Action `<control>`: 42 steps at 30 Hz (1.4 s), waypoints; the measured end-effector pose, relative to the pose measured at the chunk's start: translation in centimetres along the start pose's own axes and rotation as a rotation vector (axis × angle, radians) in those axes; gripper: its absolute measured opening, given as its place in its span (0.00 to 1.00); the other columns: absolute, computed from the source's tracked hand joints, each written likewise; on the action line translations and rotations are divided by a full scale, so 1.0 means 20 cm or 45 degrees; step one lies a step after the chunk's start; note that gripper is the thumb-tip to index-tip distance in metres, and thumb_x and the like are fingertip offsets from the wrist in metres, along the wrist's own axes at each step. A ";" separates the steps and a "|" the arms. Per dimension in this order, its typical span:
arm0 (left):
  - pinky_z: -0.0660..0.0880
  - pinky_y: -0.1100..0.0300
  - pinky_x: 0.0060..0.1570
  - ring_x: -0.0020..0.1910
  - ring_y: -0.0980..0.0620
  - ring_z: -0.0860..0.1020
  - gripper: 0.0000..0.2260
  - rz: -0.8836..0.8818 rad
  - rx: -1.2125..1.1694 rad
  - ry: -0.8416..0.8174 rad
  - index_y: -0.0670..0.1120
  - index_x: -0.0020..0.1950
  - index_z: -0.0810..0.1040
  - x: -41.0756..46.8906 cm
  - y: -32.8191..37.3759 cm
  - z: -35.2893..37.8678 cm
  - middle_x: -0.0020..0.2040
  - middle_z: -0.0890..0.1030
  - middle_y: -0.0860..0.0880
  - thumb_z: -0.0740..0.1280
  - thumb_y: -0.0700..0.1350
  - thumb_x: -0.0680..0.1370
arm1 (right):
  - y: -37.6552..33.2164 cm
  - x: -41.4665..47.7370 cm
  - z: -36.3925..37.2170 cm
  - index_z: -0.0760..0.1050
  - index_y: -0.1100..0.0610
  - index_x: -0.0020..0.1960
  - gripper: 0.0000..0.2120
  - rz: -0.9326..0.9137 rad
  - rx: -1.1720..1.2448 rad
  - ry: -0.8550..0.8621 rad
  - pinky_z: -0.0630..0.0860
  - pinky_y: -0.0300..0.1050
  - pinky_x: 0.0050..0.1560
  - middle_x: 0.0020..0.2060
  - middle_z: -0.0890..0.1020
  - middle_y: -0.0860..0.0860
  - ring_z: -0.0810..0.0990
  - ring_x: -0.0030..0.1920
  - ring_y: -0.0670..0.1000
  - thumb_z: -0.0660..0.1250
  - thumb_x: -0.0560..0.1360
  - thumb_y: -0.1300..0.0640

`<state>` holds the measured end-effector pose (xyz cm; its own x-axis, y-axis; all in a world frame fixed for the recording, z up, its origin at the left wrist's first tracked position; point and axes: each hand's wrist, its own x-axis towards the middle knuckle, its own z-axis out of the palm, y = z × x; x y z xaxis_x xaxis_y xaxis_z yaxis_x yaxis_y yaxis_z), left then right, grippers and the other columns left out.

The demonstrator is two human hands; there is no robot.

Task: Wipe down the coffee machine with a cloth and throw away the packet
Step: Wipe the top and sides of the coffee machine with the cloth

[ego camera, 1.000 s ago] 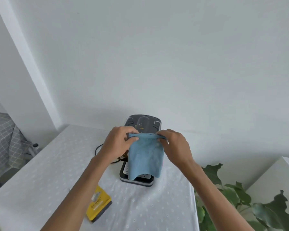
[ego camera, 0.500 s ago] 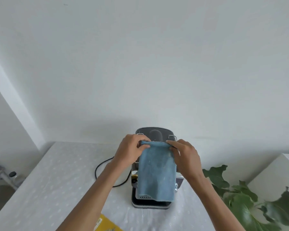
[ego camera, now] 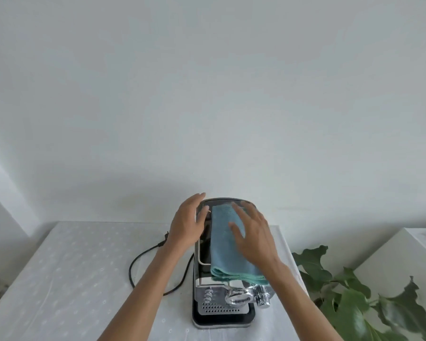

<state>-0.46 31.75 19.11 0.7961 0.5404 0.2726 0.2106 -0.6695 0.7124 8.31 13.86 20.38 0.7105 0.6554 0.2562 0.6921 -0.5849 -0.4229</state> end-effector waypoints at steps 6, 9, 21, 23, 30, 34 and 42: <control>0.41 0.55 0.78 0.80 0.55 0.43 0.23 -0.159 -0.177 -0.344 0.53 0.81 0.47 -0.17 -0.09 0.09 0.81 0.48 0.56 0.46 0.52 0.85 | -0.04 -0.03 0.12 0.45 0.45 0.83 0.29 -0.020 -0.154 -0.397 0.39 0.54 0.80 0.82 0.41 0.51 0.38 0.81 0.57 0.49 0.84 0.42; 0.39 0.54 0.78 0.79 0.57 0.40 0.23 -0.125 -0.144 -0.346 0.53 0.81 0.45 -0.15 -0.09 0.09 0.81 0.44 0.58 0.44 0.52 0.85 | -0.04 0.01 0.14 0.43 0.45 0.83 0.30 -0.030 -0.221 -0.436 0.40 0.55 0.80 0.82 0.39 0.52 0.37 0.81 0.59 0.49 0.84 0.42; 0.40 0.52 0.79 0.79 0.56 0.39 0.23 -0.146 -0.022 -0.379 0.50 0.80 0.41 -0.15 -0.09 0.08 0.81 0.42 0.55 0.43 0.49 0.86 | -0.03 -0.07 0.09 0.43 0.42 0.82 0.29 -0.042 -0.202 -0.490 0.39 0.52 0.80 0.81 0.36 0.49 0.36 0.81 0.55 0.49 0.84 0.45; 0.40 0.53 0.79 0.79 0.54 0.39 0.24 -0.160 0.059 -0.403 0.48 0.80 0.41 -0.14 -0.06 0.08 0.81 0.41 0.53 0.44 0.47 0.86 | -0.04 0.01 0.11 0.43 0.44 0.82 0.29 0.010 -0.167 -0.476 0.40 0.53 0.81 0.81 0.37 0.51 0.37 0.81 0.57 0.49 0.84 0.45; 0.43 0.52 0.79 0.80 0.50 0.41 0.24 -0.216 0.256 -0.320 0.44 0.80 0.41 -0.15 -0.01 0.10 0.82 0.43 0.47 0.45 0.43 0.85 | -0.04 -0.10 0.11 0.40 0.44 0.82 0.30 -0.033 -0.170 -0.445 0.37 0.51 0.80 0.81 0.35 0.50 0.35 0.81 0.55 0.49 0.85 0.46; 0.44 0.54 0.79 0.80 0.49 0.42 0.24 -0.198 0.318 -0.267 0.43 0.80 0.42 -0.16 -0.01 0.11 0.82 0.44 0.46 0.45 0.43 0.85 | -0.04 -0.13 0.10 0.41 0.44 0.82 0.30 -0.029 -0.176 -0.455 0.38 0.50 0.80 0.81 0.36 0.50 0.35 0.81 0.55 0.50 0.84 0.45; 0.44 0.55 0.79 0.80 0.49 0.41 0.24 -0.151 0.371 -0.228 0.43 0.80 0.41 -0.20 0.00 0.13 0.81 0.44 0.46 0.45 0.45 0.85 | -0.07 -0.06 0.14 0.41 0.47 0.83 0.30 0.034 -0.156 -0.395 0.39 0.52 0.80 0.82 0.38 0.54 0.38 0.81 0.58 0.49 0.85 0.45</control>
<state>-2.26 28.33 16.30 0.8376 0.5426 0.0630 0.4399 -0.7384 0.5111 6.20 15.18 18.21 0.6689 0.7423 -0.0384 0.6973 -0.6445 -0.3137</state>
